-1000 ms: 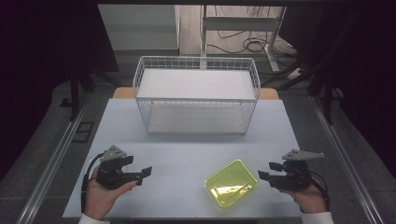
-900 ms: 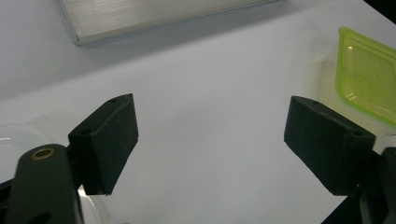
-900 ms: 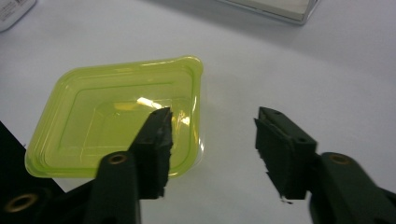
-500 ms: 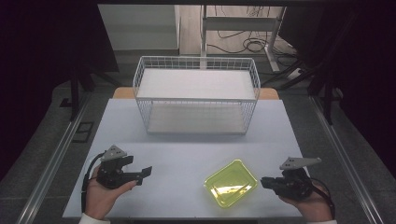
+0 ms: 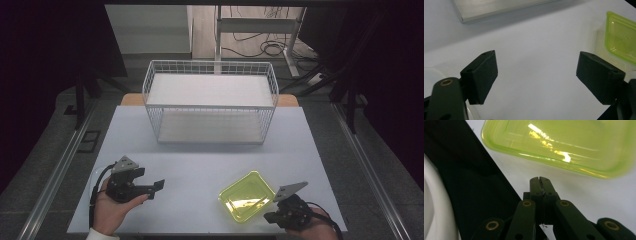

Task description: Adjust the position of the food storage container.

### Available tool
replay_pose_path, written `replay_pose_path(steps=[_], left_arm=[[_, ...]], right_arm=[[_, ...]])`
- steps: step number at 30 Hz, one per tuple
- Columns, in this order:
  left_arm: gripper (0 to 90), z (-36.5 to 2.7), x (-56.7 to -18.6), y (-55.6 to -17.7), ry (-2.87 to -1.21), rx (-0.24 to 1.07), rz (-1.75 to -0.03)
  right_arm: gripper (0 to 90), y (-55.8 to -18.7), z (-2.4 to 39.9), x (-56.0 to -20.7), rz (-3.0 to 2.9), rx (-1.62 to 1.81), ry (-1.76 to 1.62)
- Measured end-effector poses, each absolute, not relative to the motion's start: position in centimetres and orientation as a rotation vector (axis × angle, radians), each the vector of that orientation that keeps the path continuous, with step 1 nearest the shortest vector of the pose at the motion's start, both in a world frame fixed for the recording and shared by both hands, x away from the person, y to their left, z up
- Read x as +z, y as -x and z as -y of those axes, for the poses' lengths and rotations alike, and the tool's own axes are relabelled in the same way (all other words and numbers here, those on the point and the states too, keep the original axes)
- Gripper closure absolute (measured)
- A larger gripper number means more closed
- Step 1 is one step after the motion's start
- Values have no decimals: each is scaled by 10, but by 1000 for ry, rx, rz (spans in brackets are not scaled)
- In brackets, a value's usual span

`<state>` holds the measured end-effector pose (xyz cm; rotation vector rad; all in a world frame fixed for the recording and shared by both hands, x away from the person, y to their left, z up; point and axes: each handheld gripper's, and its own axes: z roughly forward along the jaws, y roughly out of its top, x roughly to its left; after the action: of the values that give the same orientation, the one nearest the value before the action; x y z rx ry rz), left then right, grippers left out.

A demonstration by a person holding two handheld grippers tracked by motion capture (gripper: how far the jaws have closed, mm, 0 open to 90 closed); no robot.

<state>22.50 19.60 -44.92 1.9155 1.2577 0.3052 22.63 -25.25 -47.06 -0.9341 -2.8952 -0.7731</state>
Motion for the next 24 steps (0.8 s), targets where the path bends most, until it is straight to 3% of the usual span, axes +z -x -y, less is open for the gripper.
replay_pose_path(steps=[24], left_arm=[[171,-196,-453,-227,-1930,305,-1266]], right_arm=[[888,-238,216,-485,2936,-809,1048]])
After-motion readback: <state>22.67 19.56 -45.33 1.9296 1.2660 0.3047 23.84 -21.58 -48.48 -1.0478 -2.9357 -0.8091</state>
